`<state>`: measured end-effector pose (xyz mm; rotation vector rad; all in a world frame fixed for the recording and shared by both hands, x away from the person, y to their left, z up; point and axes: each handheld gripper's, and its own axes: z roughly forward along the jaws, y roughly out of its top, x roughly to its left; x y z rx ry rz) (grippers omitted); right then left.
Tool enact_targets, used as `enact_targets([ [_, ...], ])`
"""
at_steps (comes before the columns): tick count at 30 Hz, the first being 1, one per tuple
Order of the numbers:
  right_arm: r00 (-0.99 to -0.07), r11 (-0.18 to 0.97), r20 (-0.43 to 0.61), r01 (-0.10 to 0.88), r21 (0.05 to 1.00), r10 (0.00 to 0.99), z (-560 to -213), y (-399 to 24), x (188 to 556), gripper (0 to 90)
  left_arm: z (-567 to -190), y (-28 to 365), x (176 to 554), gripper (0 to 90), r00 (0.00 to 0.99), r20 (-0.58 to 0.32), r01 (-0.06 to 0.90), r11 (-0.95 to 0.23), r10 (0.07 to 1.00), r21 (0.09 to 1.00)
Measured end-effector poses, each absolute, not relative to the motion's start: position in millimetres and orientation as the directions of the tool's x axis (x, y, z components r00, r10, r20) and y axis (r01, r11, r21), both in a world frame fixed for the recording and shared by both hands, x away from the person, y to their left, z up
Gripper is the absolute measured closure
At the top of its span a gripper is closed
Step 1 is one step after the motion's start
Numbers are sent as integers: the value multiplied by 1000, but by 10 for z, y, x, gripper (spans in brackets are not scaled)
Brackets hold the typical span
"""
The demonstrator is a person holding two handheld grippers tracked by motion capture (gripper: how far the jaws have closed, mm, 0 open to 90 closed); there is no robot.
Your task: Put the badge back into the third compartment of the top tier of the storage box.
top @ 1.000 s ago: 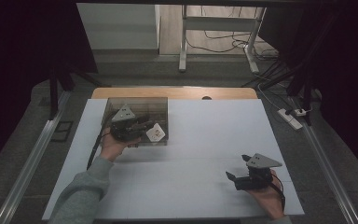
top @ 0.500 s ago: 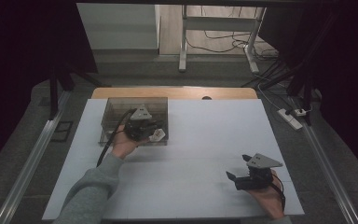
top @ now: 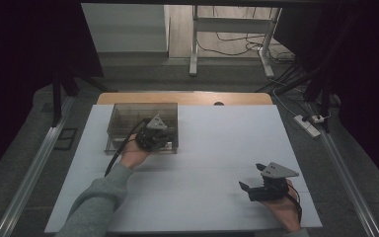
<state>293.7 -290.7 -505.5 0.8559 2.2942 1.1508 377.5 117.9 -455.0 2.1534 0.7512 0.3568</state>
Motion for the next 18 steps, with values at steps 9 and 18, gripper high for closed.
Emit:
enact_targets([
  [9,-714,462,-101,331,823,692,-5054,-2908,2937,82,-4468,1339,3665,892,773,-27,374,-421,633,826],
  [18,-715,461,-100,331,824,692,-5048,-2914,2934,82,-4507,1510,3526,892,766,-43,371,-386,642,844],
])
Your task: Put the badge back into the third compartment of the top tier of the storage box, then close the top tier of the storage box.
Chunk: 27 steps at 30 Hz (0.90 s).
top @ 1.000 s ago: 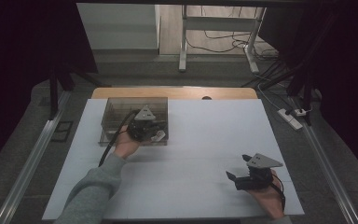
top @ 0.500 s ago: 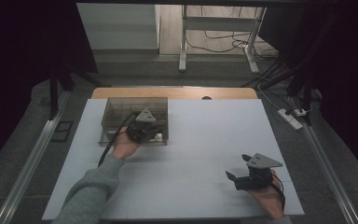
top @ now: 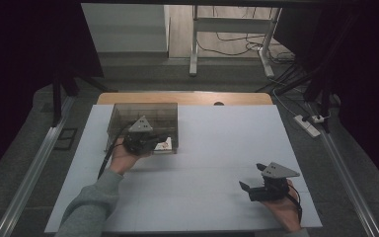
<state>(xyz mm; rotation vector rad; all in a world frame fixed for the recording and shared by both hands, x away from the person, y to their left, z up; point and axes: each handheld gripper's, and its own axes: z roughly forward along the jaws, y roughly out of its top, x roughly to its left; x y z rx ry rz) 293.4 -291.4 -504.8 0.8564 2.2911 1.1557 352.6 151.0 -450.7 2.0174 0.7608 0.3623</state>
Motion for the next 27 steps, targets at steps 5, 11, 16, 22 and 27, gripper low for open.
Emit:
enact_targets([
  [5,-715,461,-100,331,824,692,-5048,-2912,2931,82,-4494,1620,3436,892,754,-39,367,-372,655,853],
  [11,-714,461,-102,330,823,693,-5043,-2915,2922,82,-4477,1760,3273,892,736,-38,363,-347,676,865],
  [16,-714,461,-103,328,824,693,-5038,-2916,2916,82,-4484,1879,3128,892,721,-37,365,-334,691,869],
  [22,-715,458,-101,326,827,691,-5033,-2925,2912,82,-4519,1939,3021,892,714,-27,367,-341,700,865],
  [27,-716,457,-99,327,827,691,-5034,-2925,2913,82,-4561,1974,2966,892,710,-24,374,-349,703,859],
])
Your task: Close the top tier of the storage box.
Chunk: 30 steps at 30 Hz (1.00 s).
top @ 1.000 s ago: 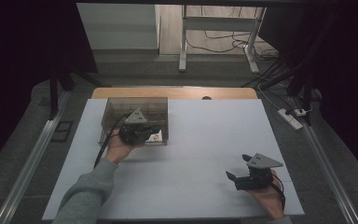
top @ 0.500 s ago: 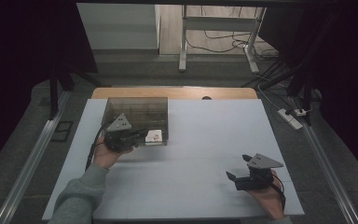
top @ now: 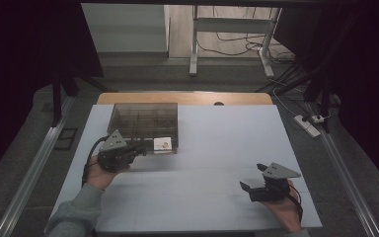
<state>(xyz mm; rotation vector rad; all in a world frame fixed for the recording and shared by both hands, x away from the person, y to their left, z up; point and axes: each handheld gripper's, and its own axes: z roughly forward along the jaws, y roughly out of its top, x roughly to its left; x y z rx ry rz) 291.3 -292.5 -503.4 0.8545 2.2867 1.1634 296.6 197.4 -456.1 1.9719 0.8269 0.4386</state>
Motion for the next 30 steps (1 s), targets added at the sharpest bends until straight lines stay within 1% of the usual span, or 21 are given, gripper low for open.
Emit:
enact_targets([
  [16,-716,459,-104,322,828,690,-5031,-2920,2909,82,-4720,2122,2833,891,681,-8,407,-369,732,836],
  [19,-717,460,-103,324,827,690,-5034,-2919,2910,82,-4767,2164,2836,891,670,-12,422,-368,742,829],
  [22,-715,458,-103,324,828,692,-5031,-2919,2910,82,-4814,2199,2853,891,651,7,439,-384,759,813],
  [30,-716,463,-108,321,826,689,-5033,-2912,2906,82,-4888,2246,2888,892,626,17,461,-388,780,798],
])
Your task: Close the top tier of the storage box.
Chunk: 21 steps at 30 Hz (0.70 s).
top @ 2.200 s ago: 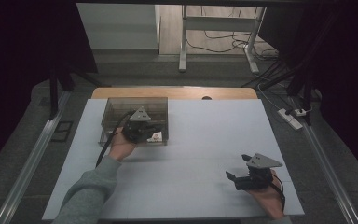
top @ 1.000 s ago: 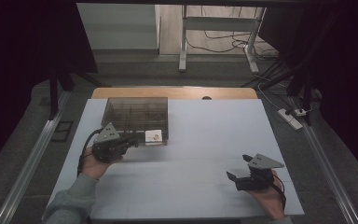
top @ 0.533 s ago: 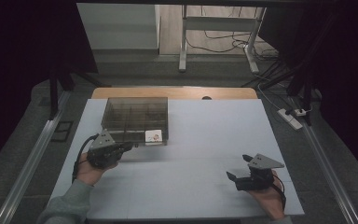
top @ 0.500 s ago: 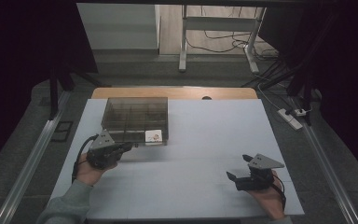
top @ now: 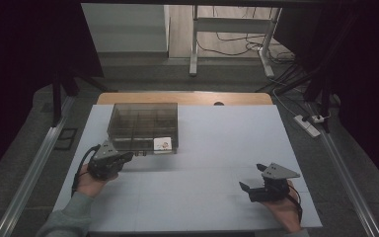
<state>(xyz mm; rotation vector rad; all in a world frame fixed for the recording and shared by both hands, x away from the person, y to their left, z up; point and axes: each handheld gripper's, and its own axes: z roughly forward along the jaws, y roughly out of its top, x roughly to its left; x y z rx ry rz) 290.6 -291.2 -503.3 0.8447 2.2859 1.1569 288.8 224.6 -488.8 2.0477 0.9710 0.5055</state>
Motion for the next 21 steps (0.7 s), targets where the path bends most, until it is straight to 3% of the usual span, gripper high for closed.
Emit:
enact_targets([
  [21,-714,465,-113,319,826,691,-5039,-2904,2911,83,-4941,2163,2932,892,615,66,444,-414,786,794],
])
